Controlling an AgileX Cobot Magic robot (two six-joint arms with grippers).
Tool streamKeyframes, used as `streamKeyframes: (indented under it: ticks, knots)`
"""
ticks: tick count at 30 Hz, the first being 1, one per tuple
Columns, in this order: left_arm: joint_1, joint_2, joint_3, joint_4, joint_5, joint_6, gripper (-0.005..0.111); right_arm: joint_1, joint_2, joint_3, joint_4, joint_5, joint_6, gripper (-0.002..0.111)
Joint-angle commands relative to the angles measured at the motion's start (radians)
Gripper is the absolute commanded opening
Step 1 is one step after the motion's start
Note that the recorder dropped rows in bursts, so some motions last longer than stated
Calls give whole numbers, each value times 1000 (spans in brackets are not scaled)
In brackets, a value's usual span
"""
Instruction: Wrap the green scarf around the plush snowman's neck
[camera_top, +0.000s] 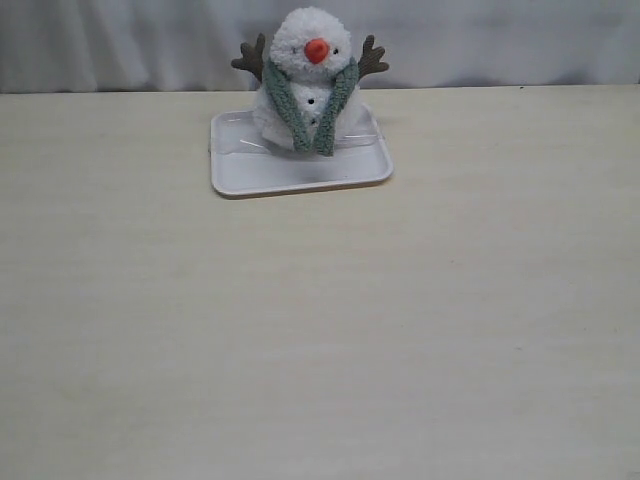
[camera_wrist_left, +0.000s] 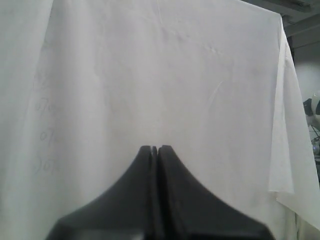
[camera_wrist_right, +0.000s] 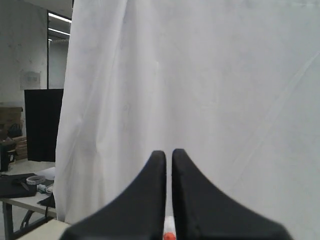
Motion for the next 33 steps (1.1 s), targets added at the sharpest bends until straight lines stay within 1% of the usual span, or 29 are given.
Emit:
streamKeyframes:
  ticks: [1, 12, 15, 17, 19, 20, 21, 22, 23, 24, 25, 26, 28, 29, 30, 31, 32, 33]
  knots:
    - [-4, -33, 6, -3, 23, -3, 0, 0, -45, 5, 0, 12, 0, 4]
    - [-4, -34, 6, -3, 17, -3, 0, 0, -92, 5, 5, 12, 0, 4]
    - [-4, -34, 6, -3, 17, -3, 0, 0, -92, 5, 5, -33, -4, 4]
    - [-4, -34, 6, -5, 18, -3, 0, 0, -92, 5, -29, 49, -4, 4]
    - [-4, -34, 3, -6, -28, 18, 0, 0, -92, 7, -31, 224, -1, 4]
    - [-1, -34, 2, -6, -27, 6, 0, 0, -89, 7, -31, 213, -1, 4]
    - [-5, -39, 11, 20, -18, -52, 0, 0, -89, 7, -31, 176, -1, 4]
    - [-7, -44, 39, 111, 0, -181, 0, 0, -91, 4, -31, 115, -1, 4]
    - [-9, -52, 90, 277, 3, -386, 0, 0, -96, -9, -29, 42, 1, 4]
    - [-9, -50, 140, 447, -5, -452, 0, 0, -100, -27, -29, 8, 1, 4]
    - [-9, -45, 173, 503, -12, -454, 0, 0, -105, -43, -29, 17, 7, 4]
    - [-9, -41, 193, 510, -12, -446, 0, 0, -110, -54, -29, 52, 9, 4]
    - [-9, -41, 191, 488, 5, -440, 0, 0, -127, -66, -34, 201, 11, 4]
    - [-9, -43, 157, 438, 7, -437, 0, 0, -140, -55, -34, 365, 11, 4]
    - [-9, -43, 133, 407, -5, -437, 0, 0, -142, -39, -29, 409, 11, 4]
    - [-9, -43, 113, 385, -21, -439, 0, 0, -143, -19, -29, 405, 7, 4]
    - [-9, -43, 102, 394, -54, -449, 0, 0, -143, -5, -29, 369, 7, 4]
    - [-9, -43, 100, 427, -101, -456, 0, 0, -143, 10, -29, 296, 7, 4]
